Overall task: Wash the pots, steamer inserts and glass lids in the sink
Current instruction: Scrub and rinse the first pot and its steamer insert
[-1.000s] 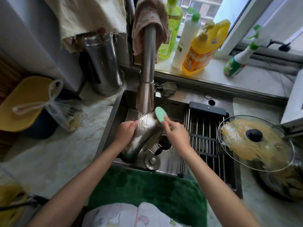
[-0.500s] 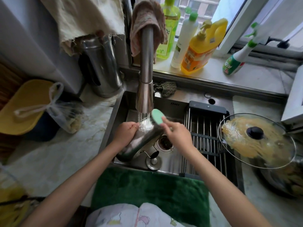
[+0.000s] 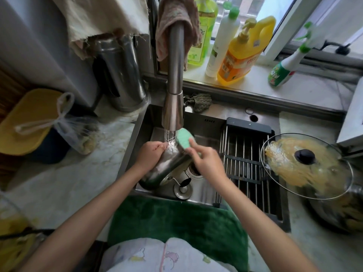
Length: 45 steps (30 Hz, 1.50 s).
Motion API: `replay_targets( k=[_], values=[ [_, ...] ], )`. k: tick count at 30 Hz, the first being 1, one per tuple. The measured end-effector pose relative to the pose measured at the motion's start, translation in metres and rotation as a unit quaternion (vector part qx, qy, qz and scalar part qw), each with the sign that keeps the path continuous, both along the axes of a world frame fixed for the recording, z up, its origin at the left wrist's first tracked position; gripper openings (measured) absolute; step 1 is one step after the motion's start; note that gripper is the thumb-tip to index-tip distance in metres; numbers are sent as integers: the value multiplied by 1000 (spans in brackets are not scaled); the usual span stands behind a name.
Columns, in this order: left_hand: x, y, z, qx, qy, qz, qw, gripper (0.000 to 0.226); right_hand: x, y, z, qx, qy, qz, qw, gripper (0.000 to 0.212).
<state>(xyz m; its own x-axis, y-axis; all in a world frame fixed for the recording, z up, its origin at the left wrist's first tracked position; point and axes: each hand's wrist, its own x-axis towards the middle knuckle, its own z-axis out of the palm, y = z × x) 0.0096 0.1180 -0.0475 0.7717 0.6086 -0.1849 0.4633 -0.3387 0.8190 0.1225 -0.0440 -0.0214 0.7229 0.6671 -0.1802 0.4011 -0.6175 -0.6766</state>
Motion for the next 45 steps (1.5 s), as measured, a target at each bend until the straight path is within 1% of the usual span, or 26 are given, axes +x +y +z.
replay_targets(
  k=[2, 3, 6, 8, 9, 12, 13, 14, 16, 18, 20, 21, 23, 25, 27, 28, 30, 31, 32, 34, 36, 38, 40, 41, 42, 45],
  values=[
    [2, -3, 4, 18, 4, -12, 1000, 45, -12, -5, 7, 2, -30, 63, 998, 38],
    [2, -4, 5, 18, 4, -15, 1000, 47, -5, -6, 2, 1, -29, 51, 998, 38],
    [-1, -5, 6, -15, -13, -4, 1000, 49, 27, -1, -10, 7, 46, -83, 995, 39],
    [-3, -2, 3, -39, -22, 17, 999, 56, 24, 1, -10, 0, 38, -102, 994, 40],
    [-4, 0, 1, -38, -27, 22, 999, 60, 14, 3, -5, 8, 27, -73, 997, 39],
    [-5, 3, 1, -20, -39, 6, 999, 58, -20, 0, 13, 6, -45, 72, 996, 39],
    [-7, 4, 0, -26, -46, 4, 999, 62, -18, -2, 12, 5, -73, 85, 994, 39],
    [-9, 4, 1, -41, -54, 7, 998, 66, -10, -3, 7, 5, -78, 66, 995, 38],
    [-14, 3, 4, -74, -70, 23, 995, 69, 18, -1, -8, -5, -20, -23, 1000, 35],
    [-18, 2, 6, -109, -78, 44, 990, 60, 40, -4, -28, -15, 59, -98, 993, 33],
    [-21, 3, 9, -129, -79, 55, 987, 51, 43, -11, -46, -12, 162, -150, 975, 41],
    [-20, 4, 9, -135, -83, 58, 986, 52, 42, -15, -52, -12, 205, -173, 963, 44],
    [-18, 7, 8, -141, -87, 56, 985, 59, 41, -19, -53, -4, 235, -205, 950, 45],
    [-17, 8, 8, -129, -91, 58, 986, 66, 41, -15, -42, 32, 208, -188, 959, 47],
    [-14, 8, 9, -119, -85, 57, 988, 65, 27, -4, -18, 93, 167, -126, 973, 28],
    [-13, 7, 10, -107, -80, 50, 990, 59, 17, 0, -7, 102, 133, -74, 983, 27],
    [-12, 6, 11, -67, -66, 46, 994, 46, -1, 5, 8, 82, 28, 47, 995, 37],
    [-13, 7, 9, -67, -64, 46, 995, 45, -3, 6, 8, 64, -25, 72, 995, 38],
    [-14, 8, 7, -84, -68, 50, 993, 47, 3, 7, 4, 47, -52, 61, 996, 37],
    [-19, 9, 2, -110, -80, 65, 989, 56, 24, 11, -3, 19, -16, -25, 999, 38],
    [-21, 9, 2, -104, -81, 80, 988, 54, 31, 13, -6, -12, 0, -75, 997, 41],
    [-22, 10, 4, -88, -74, 82, 990, 48, 15, 16, -1, -6, -22, -27, 999, 41],
    [-22, 9, 5, -72, -63, 78, 992, 47, -8, 13, 6, 1, -82, 76, 994, 40],
    [-22, 10, 3, -70, -54, 74, 993, 46, -11, 10, 8, -2, -108, 106, 988, 39],
    [-22, 9, 3, -72, -47, 71, 994, 47, -5, 9, 6, -14, -120, 105, 987, 39],
    [-21, 4, 4, -63, -47, 67, 995, 60, 20, 16, -2, -32, -57, -25, 998, 40]
  ],
)
